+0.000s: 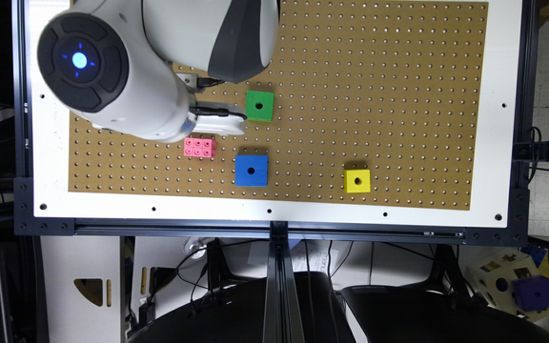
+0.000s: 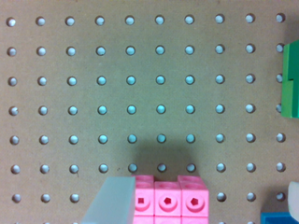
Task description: Pick up pink block.
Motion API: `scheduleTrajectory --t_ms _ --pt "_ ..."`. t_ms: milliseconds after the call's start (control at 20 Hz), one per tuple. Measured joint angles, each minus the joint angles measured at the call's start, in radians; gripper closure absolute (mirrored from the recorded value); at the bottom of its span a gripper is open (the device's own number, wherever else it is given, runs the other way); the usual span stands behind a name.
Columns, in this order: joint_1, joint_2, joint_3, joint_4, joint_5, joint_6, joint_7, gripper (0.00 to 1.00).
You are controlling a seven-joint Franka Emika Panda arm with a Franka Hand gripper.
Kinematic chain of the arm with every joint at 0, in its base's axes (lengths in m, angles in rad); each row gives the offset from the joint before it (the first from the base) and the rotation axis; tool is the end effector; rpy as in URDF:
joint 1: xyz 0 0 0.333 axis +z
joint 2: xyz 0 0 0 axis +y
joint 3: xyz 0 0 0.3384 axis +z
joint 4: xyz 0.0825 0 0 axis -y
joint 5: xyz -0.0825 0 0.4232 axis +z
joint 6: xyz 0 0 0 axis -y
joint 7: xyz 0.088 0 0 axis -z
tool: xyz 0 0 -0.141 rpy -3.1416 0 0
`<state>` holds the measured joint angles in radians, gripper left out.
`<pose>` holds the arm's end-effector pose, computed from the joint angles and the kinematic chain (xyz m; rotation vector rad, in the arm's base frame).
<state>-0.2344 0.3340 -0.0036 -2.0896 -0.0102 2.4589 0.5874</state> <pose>0.6048 -0.1469 0.2234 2.8810 -1.2477 0.0567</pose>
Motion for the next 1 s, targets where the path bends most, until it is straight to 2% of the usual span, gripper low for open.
scheduleTrajectory --t_ms 50,200,250,400,650,1000 --pt "-0.004 0.012 -0.002 0.016 -0.0002 0.000 -0.005 0.00" --pt "-0.034 0.071 -0.005 0.093 -0.0002 -0.001 -0.040 0.00" --pt "-0.040 0.088 -0.005 0.112 -0.0002 -0.002 -0.046 0.00" --pt "-0.042 0.129 -0.003 0.146 -0.0002 -0.002 -0.050 0.00" --pt "-0.040 0.149 0.012 0.147 0.0000 0.000 -0.050 0.00" --pt "-0.040 0.178 0.016 0.147 0.0000 0.012 -0.050 0.00"
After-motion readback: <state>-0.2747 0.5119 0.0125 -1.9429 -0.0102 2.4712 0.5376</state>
